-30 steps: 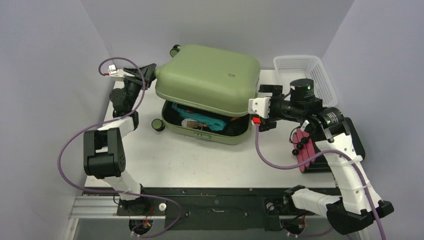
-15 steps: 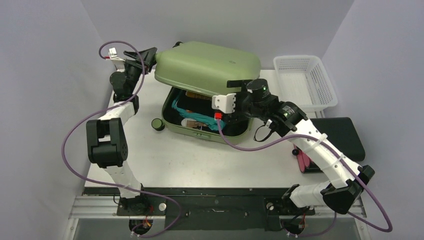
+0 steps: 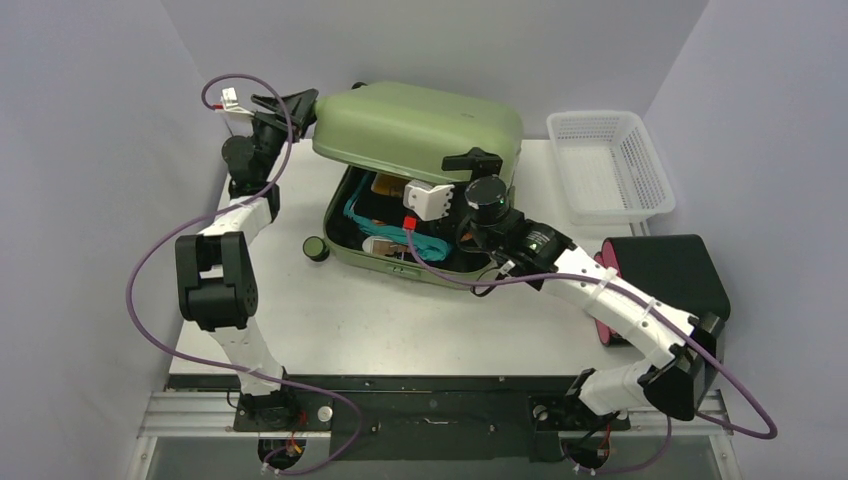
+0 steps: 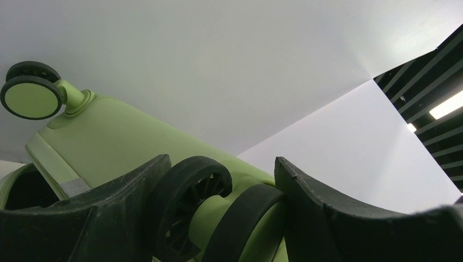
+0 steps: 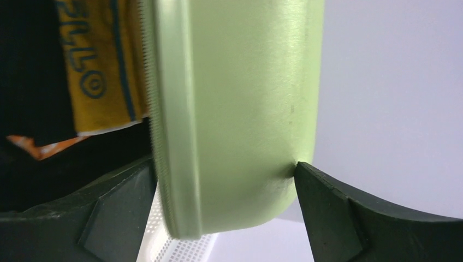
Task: Open, take out, and arrange the luggage
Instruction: Open the luggage at the center of the board.
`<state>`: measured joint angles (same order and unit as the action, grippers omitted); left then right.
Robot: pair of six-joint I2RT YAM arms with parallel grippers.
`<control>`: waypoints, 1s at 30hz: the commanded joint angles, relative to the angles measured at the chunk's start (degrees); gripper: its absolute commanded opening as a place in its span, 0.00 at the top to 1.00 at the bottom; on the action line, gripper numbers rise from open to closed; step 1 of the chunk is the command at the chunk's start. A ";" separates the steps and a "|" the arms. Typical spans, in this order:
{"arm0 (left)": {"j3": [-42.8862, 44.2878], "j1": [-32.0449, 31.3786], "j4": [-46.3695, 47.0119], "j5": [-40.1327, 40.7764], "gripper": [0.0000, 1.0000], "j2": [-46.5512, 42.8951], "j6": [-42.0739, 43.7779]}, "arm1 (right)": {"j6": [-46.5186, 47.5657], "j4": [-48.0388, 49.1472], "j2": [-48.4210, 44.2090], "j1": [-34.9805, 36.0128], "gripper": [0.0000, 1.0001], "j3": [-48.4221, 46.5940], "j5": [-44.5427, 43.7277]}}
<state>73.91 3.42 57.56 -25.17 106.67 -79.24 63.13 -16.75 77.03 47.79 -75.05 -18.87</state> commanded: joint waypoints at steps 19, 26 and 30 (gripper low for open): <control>-3.39 1.67 2.90 -4.04 0.04 -5.41 0.83 | -3.06 17.07 12.09 -9.82 1.00 -11.63 -7.56; -11.54 8.17 1.62 -7.98 0.04 -11.69 5.92 | -5.34 19.87 20.03 -15.91 0.99 -24.27 -5.96; -17.24 10.05 0.88 -12.79 0.04 -15.16 11.98 | -4.67 22.28 24.50 -18.41 0.93 -29.79 -3.57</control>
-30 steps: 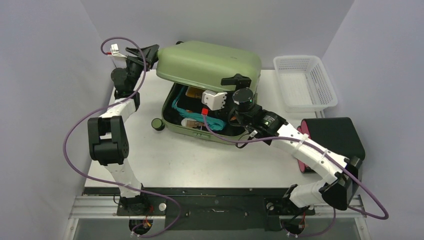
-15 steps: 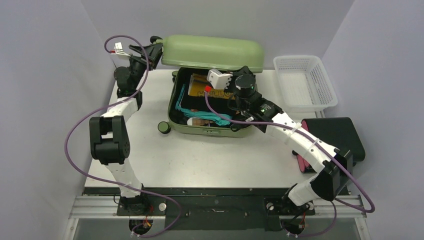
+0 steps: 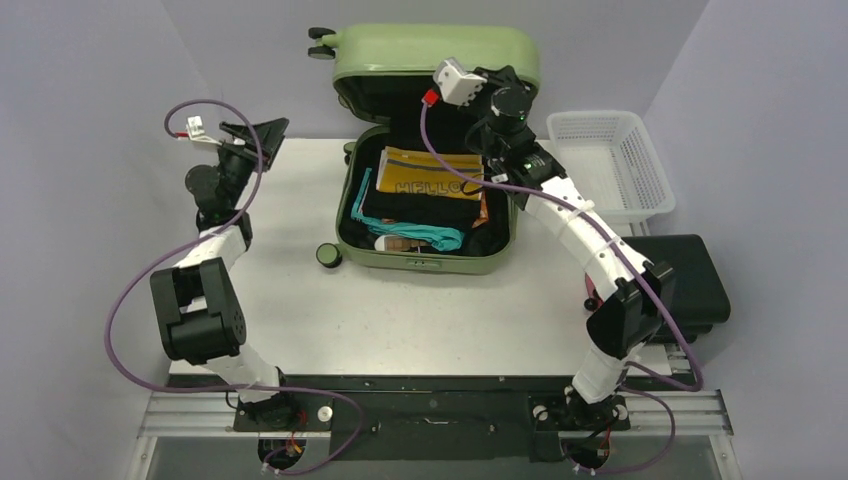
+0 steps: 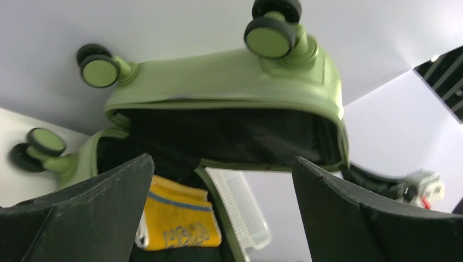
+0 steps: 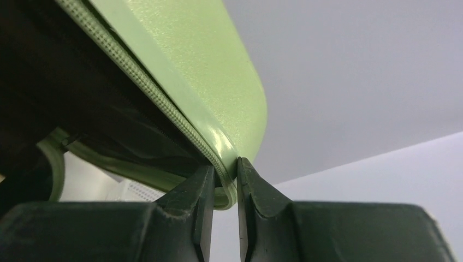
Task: Open, take out, and arrange the luggage
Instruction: Open the luggage at the center of the board.
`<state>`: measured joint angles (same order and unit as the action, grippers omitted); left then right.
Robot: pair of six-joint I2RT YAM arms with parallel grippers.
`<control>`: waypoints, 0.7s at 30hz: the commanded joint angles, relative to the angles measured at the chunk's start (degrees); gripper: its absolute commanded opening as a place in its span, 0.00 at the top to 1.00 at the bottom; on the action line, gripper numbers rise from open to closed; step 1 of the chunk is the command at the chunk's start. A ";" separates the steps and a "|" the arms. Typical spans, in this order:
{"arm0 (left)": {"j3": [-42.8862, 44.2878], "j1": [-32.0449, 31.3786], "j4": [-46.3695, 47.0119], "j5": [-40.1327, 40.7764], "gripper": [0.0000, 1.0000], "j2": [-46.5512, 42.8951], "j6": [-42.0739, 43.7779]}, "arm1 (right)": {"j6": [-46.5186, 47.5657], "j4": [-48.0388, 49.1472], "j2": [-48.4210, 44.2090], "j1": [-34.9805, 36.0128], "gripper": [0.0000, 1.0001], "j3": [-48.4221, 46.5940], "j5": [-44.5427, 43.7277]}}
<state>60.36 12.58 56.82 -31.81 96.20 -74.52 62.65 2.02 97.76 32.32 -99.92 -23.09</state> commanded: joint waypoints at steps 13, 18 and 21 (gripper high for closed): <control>-14.51 -5.01 -18.30 -11.05 0.04 -13.44 40.40 | -0.25 16.39 22.70 -12.21 0.95 -22.27 9.67; -13.20 -8.76 -27.49 -10.52 0.04 -14.14 49.88 | 0.91 22.32 30.35 -13.99 0.93 -32.18 13.72; -12.64 -9.55 -30.39 -10.63 0.04 -14.09 51.49 | 2.25 25.72 36.00 -14.26 0.87 -38.14 15.73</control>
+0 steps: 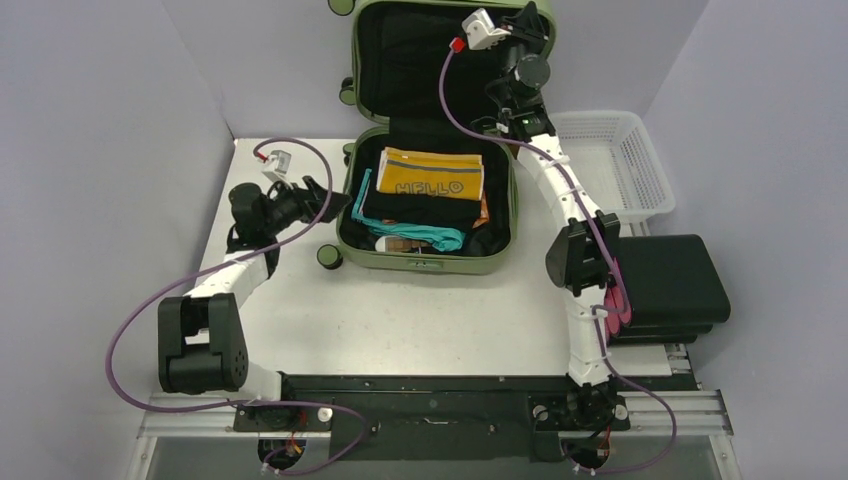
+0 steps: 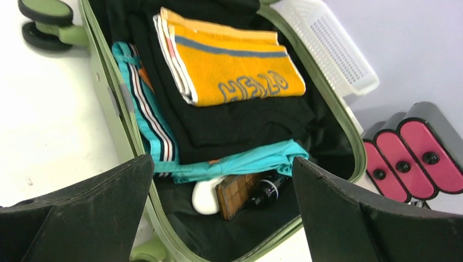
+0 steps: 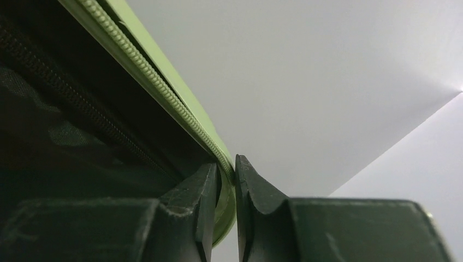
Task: Open, take out, and arrange the luggage
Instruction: Open the luggage at the center of the board.
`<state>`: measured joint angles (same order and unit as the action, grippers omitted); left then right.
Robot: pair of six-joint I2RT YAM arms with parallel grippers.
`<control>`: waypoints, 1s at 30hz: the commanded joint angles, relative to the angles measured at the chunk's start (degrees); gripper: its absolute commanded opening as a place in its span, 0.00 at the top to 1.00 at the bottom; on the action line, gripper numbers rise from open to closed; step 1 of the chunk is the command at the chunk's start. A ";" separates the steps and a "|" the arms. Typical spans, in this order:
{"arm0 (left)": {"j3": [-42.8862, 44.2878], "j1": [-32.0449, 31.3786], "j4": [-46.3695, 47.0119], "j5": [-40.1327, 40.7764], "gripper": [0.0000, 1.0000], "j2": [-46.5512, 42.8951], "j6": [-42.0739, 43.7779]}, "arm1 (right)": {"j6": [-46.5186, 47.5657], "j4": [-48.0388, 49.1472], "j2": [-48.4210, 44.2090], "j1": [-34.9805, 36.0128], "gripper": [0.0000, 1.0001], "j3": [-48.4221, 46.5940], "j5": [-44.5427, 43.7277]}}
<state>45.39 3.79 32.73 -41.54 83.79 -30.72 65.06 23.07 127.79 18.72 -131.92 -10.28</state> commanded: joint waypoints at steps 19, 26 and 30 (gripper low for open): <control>-0.09 -2.02 -8.56 3.96 0.04 -3.35 11.61 | -0.79 17.81 0.34 1.56 0.19 2.27 4.53; 0.71 -2.80 -10.12 8.20 0.04 -3.06 12.88 | -2.23 14.87 -6.70 3.34 0.18 6.45 5.81; 0.96 -3.25 -10.05 9.24 0.04 -3.10 12.72 | -4.02 5.40 -7.93 3.51 0.18 3.86 8.30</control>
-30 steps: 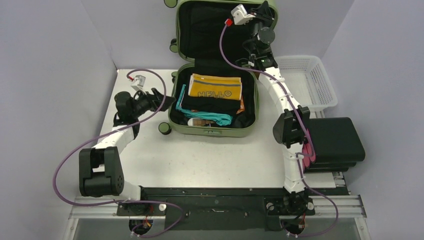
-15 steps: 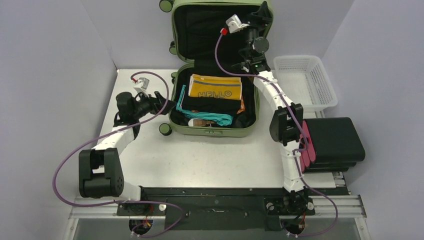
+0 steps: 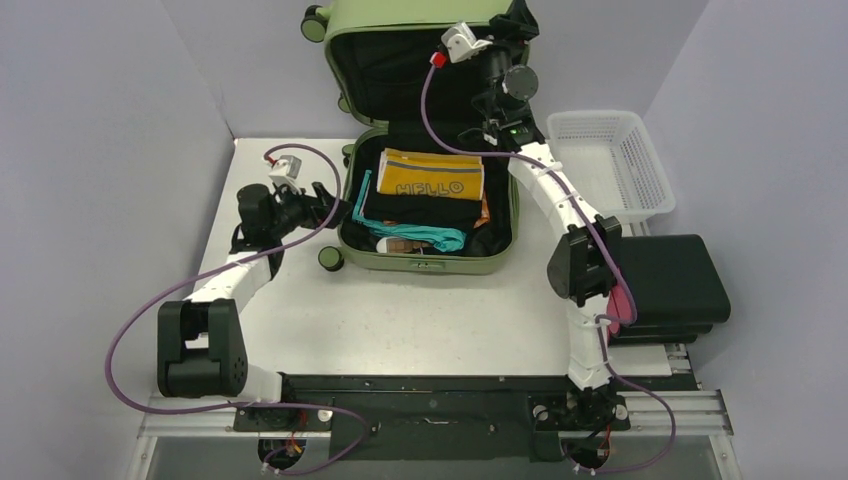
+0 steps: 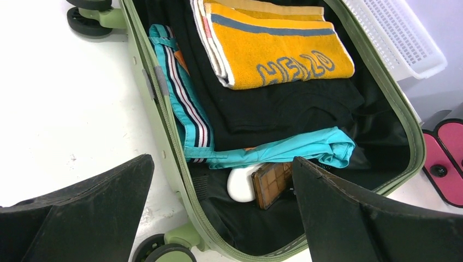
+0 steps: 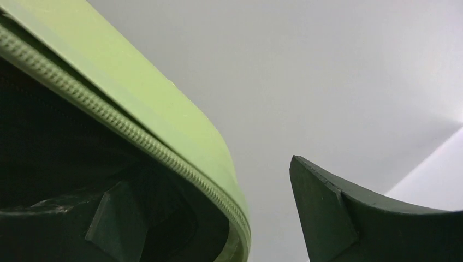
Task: Open, take out, and arrange the luggage
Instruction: Open the luggage at the center of the board.
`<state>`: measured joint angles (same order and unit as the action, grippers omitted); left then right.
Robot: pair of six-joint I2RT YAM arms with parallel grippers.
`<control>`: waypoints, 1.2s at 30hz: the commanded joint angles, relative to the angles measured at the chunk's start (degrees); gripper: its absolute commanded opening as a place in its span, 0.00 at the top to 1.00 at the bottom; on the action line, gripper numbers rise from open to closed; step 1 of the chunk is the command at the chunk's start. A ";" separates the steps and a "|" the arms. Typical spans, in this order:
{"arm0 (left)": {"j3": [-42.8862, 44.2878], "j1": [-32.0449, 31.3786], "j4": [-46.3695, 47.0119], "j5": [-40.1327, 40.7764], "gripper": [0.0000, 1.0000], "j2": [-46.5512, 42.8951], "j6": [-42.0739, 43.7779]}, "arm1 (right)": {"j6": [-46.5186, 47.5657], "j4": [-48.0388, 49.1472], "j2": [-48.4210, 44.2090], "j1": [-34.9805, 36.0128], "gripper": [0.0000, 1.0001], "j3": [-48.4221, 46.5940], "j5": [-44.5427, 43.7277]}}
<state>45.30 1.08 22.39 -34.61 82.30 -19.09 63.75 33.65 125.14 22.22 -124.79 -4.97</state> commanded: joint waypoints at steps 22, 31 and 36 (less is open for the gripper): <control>16.19 -5.79 -4.12 -0.81 0.04 7.17 -1.36 | 1.35 -0.55 11.04 -6.43 0.17 -13.37 1.08; 38.44 -8.20 -8.58 -1.02 0.04 21.85 -10.17 | 5.30 2.75 1.98 -5.59 0.14 5.28 5.47; 38.52 -8.71 -10.50 2.89 0.04 23.08 -10.09 | 3.44 -7.45 -4.19 -5.23 0.14 12.07 0.15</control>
<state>82.30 -7.14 14.68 -34.44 104.95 -27.94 69.04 36.67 126.93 16.40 -116.97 -1.45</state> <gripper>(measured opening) 0.963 0.861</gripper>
